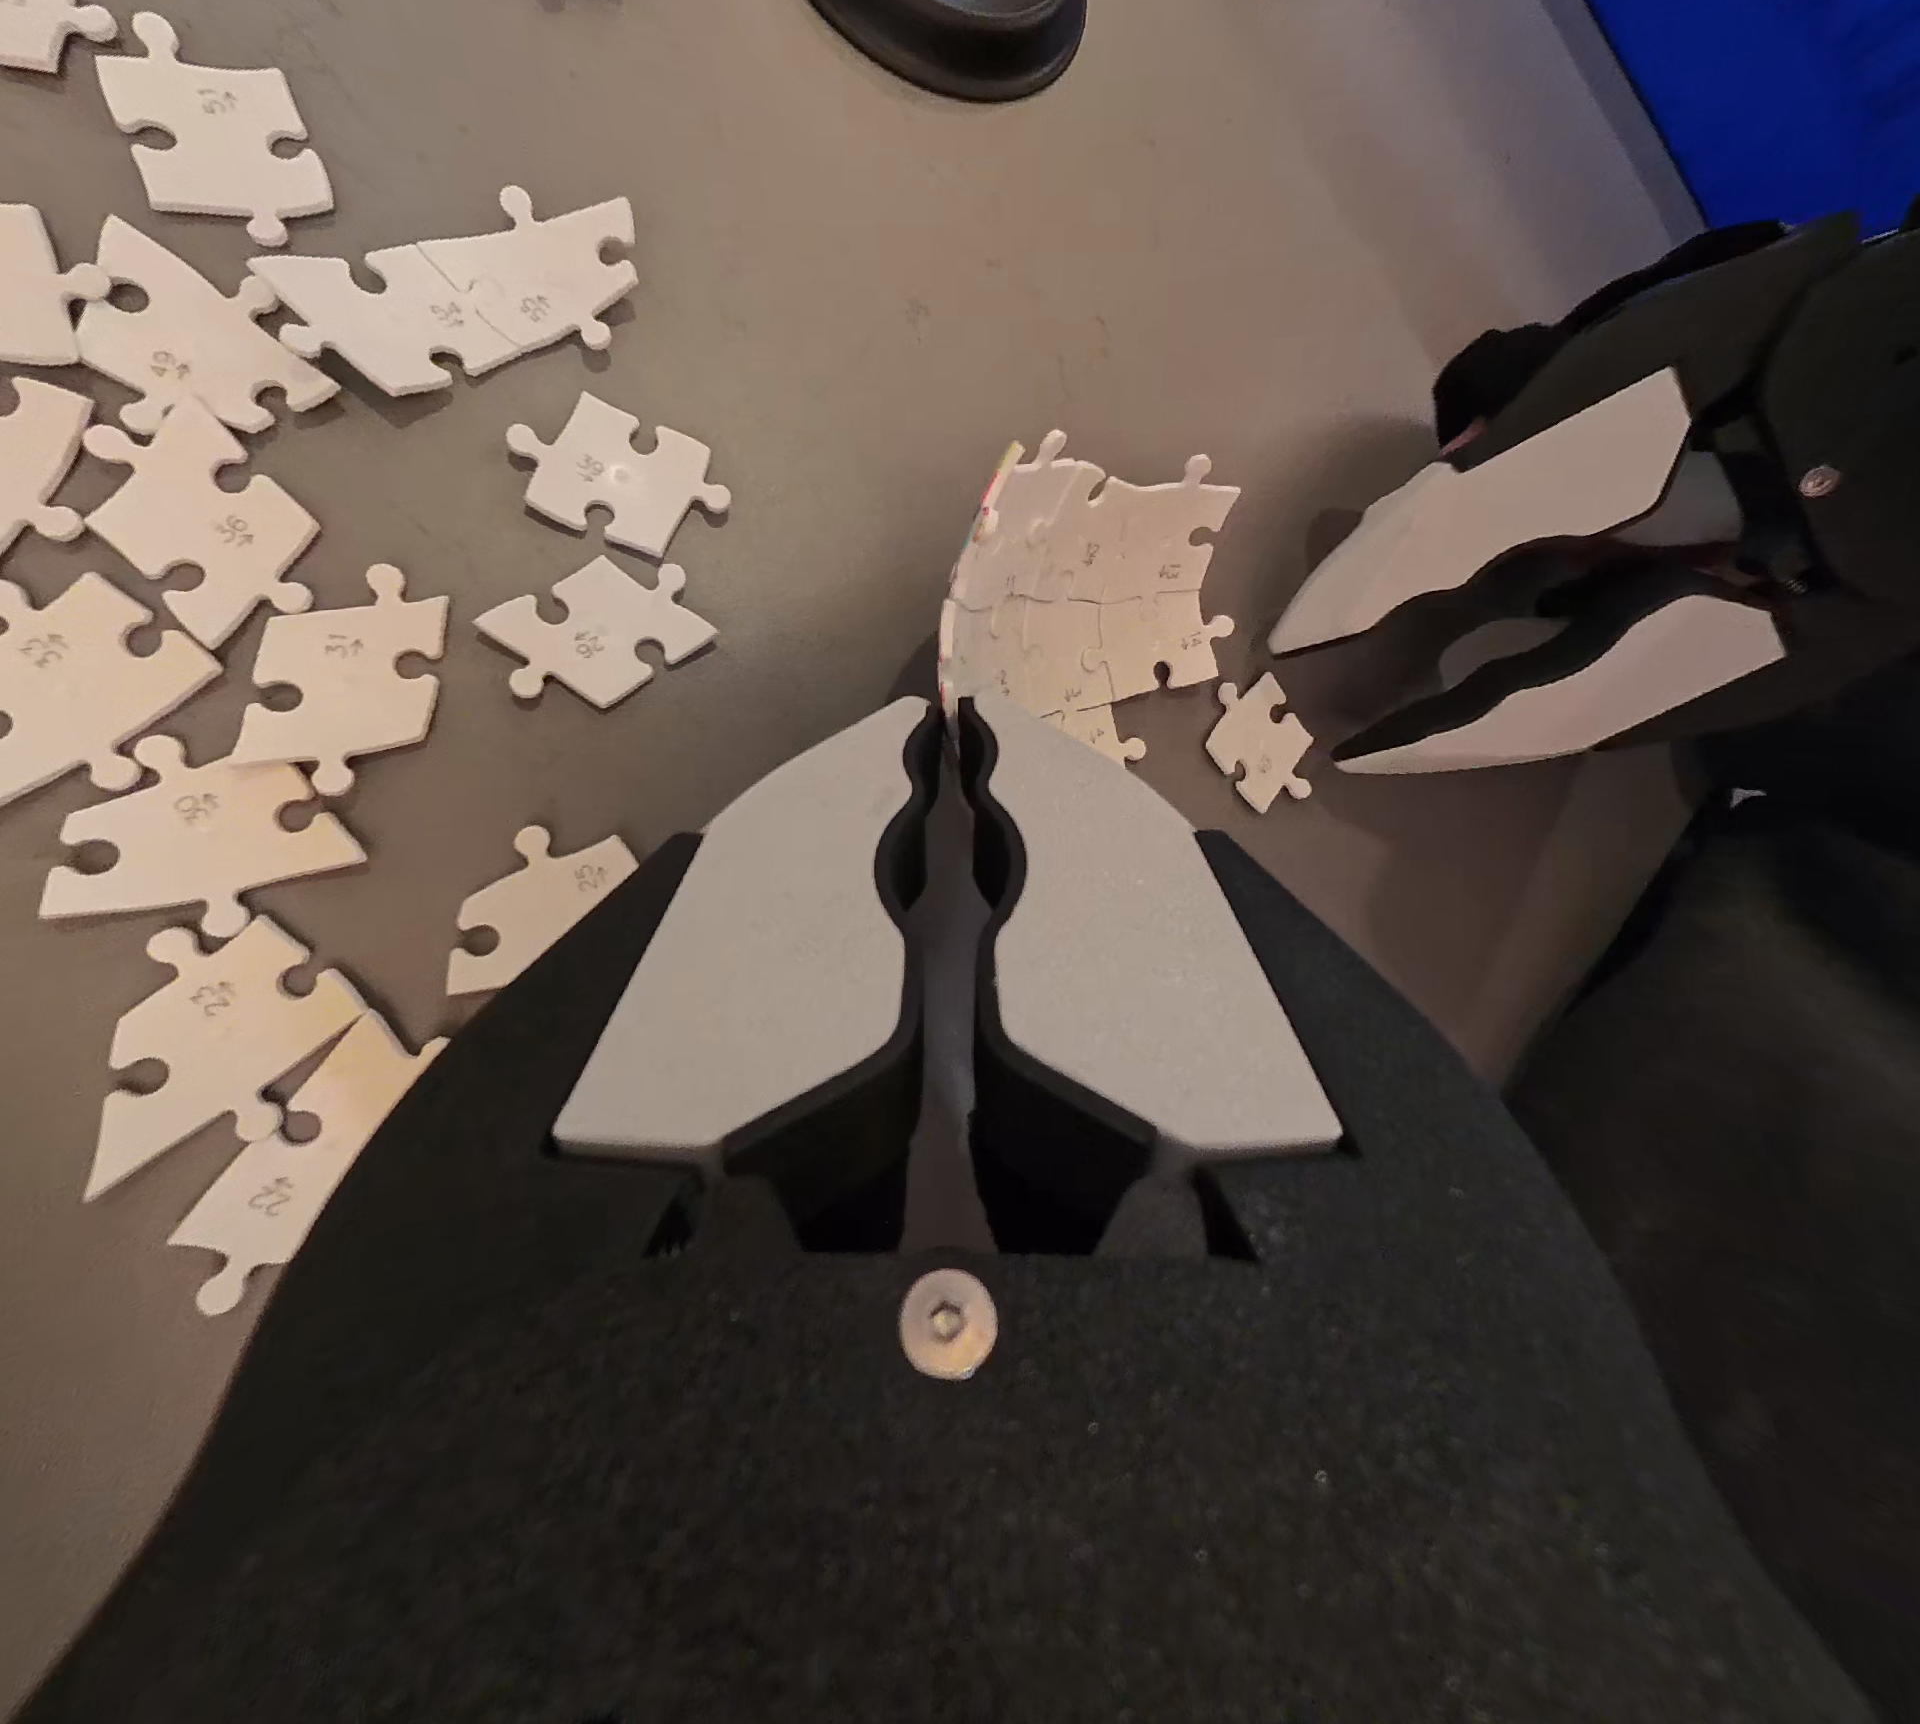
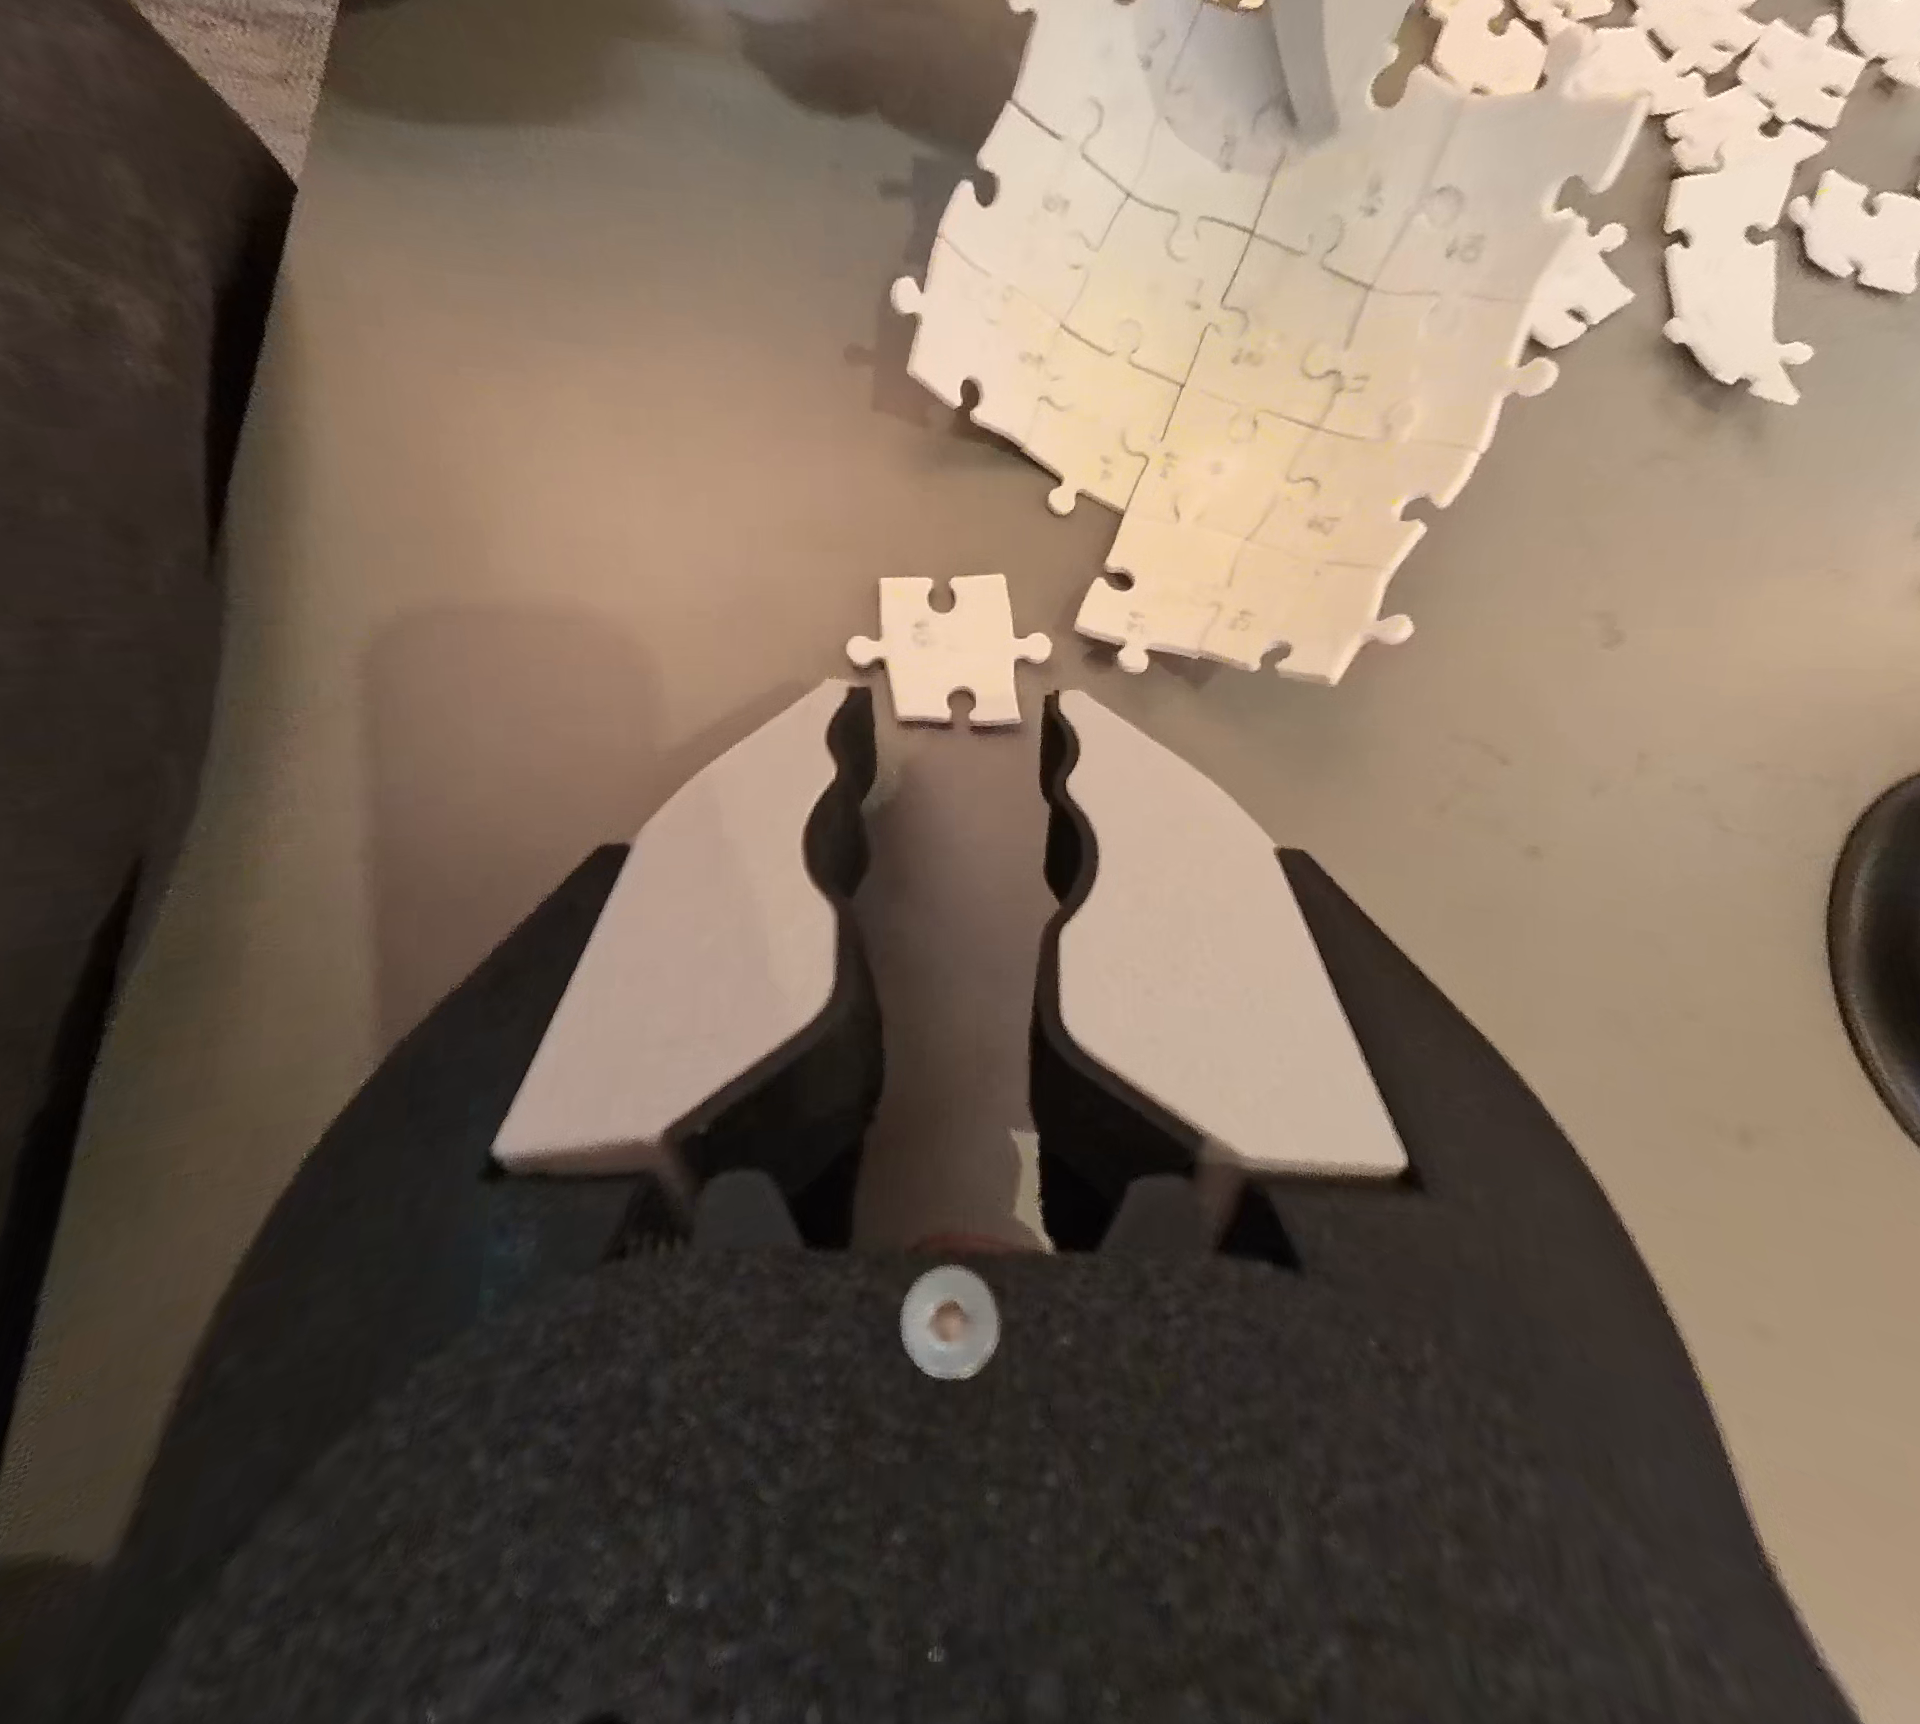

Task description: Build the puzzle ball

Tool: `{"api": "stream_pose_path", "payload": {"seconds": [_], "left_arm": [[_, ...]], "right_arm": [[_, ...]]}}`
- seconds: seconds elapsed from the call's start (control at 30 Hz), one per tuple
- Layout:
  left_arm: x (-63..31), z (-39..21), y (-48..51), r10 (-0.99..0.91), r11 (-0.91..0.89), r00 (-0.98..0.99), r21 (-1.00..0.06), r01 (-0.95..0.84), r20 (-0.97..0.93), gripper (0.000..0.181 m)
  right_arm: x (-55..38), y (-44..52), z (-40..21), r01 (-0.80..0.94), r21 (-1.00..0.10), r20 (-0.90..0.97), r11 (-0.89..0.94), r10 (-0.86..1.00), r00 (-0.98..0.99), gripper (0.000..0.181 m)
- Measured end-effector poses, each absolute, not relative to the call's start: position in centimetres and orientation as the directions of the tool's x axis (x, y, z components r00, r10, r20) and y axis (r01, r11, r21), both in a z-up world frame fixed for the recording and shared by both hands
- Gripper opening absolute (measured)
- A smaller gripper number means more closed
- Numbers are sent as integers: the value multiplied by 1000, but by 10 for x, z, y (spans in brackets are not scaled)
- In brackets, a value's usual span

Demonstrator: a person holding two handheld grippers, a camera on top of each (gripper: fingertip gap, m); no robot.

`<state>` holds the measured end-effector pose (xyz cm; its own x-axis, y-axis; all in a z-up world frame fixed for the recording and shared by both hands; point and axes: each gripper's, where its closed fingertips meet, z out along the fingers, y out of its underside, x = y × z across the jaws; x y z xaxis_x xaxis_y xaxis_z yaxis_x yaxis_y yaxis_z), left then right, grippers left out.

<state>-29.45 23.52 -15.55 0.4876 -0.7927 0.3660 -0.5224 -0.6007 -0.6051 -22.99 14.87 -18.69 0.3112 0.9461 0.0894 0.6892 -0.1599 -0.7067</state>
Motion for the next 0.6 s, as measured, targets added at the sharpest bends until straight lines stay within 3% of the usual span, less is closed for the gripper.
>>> {"api": "stream_pose_path", "payload": {"seconds": [0.47,0.6], "left_arm": [[-288,-156,233,-802,-584,479,-632,-509,356,2],[-286,-154,233,-811,-569,479,-646,-509,336,2]], "right_arm": [[-229,154,-193,719,-667,178,-194,896,406,23],[-233,154,-182,670,-706,158,-230,870,466,23]]}}
